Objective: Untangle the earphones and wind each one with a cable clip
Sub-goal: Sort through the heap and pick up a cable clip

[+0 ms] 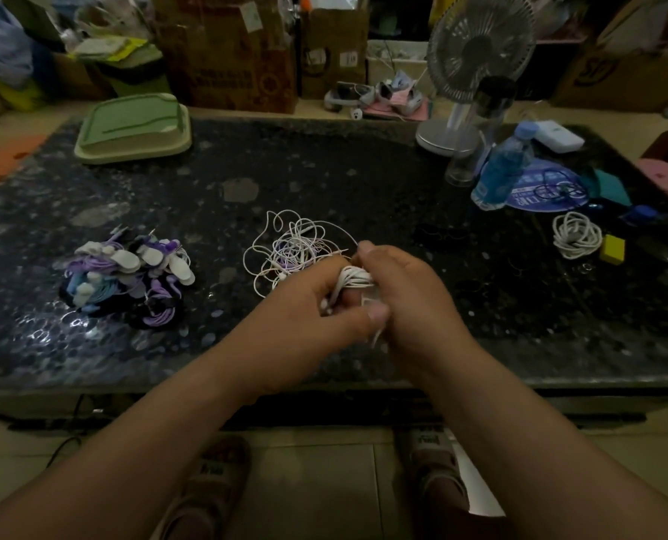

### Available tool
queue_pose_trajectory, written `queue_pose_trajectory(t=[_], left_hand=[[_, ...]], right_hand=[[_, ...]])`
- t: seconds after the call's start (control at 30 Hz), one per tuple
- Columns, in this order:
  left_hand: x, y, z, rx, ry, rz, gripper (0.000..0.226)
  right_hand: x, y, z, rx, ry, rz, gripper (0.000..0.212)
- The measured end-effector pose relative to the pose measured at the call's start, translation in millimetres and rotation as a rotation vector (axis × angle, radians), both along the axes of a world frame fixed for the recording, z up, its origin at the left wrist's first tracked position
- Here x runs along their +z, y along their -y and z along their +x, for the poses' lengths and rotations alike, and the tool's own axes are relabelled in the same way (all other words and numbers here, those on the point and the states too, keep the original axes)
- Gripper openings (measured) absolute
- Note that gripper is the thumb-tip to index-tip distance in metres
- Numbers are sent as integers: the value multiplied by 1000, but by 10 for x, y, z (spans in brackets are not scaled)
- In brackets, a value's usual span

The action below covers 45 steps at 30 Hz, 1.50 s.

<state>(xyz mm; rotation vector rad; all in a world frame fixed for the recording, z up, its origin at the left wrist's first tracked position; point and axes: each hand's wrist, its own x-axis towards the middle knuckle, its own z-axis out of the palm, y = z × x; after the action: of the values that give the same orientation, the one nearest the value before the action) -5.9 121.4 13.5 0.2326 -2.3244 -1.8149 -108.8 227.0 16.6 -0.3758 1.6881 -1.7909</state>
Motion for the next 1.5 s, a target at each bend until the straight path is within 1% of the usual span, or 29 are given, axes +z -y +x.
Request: queue_pose_trajectory(t=[0.07, 0.1, 0.13, 0.17, 0.23, 0.37, 0.43, 0.5, 0.57, 0.6, 0.67, 0.77, 0.83, 0.9, 1.0, 1.07, 1.17, 1.23, 1.33, 1.43, 1.5], left_hand=[[-17, 11, 17, -128, 106, 21, 39], [-29, 2, 29, -147, 123, 0, 48], [-41, -8, 34, -132, 124, -38, 51], [-38, -26, 30, -102, 115, -75, 51], [-33, -50, 17, -75, 85, -87, 50], [12, -47, 7, -97, 47, 38, 49], [15, -23, -9, -69, 44, 80, 38], [15, 20, -30, -7, 60, 151, 22], [24, 70, -38, 33, 67, 308, 24], [34, 82, -43, 35, 71, 382, 25], [48, 102, -31, 13, 74, 460, 27], [28, 104, -29, -6, 76, 542, 40], [26, 83, -27, -4, 74, 584, 34], [39, 60, -23, -4, 76, 600, 33], [32, 74, -25, 20, 78, 570, 45], [46, 77, -17, 28, 79, 566, 45], [79, 64, 4, 2, 73, 586, 43], [87, 71, 13, -6, 91, 583, 49], [94, 77, 10, -5, 110, 567, 50], [99, 66, -13, -2, 101, 657, 47], [106, 65, -12, -23, 79, 755, 42]], right_hand=[[9, -37, -83, 3, 34, 55, 27], [4, -46, -119, 26, 47, 73, 29], [-8, -50, -147, 53, 55, 84, 30], [-21, -57, -167, 75, 61, 89, 31], [-21, -74, -191, 109, 72, 96, 32], [-38, -152, -216, 200, 76, 134, 37], [-42, -199, -215, 235, -6, 145, 38], [-10, -271, -204, 281, -139, 79, 34], [30, -338, -211, 399, -233, 4, 37], [40, -366, -219, 440, -268, 0, 39], [60, -377, -221, 463, -339, -6, 35], [57, -361, -202, 431, -415, 0, 19], [50, -342, -160, 378, -476, 17, 11], [19, -296, -125, 320, -549, 61, 10], [-5, -239, -104, 341, -546, 91, 21], [-10, -220, -104, 381, -502, 81, 17], [21, -220, -145, 385, -485, 62, 12], [32, -219, -177, 397, -489, 72, 14], [23, -200, -152, 402, -519, 90, 22], [12, -175, -123, 372, -534, 76, 23], [23, -180, -140, 361, -455, 35, 21]])
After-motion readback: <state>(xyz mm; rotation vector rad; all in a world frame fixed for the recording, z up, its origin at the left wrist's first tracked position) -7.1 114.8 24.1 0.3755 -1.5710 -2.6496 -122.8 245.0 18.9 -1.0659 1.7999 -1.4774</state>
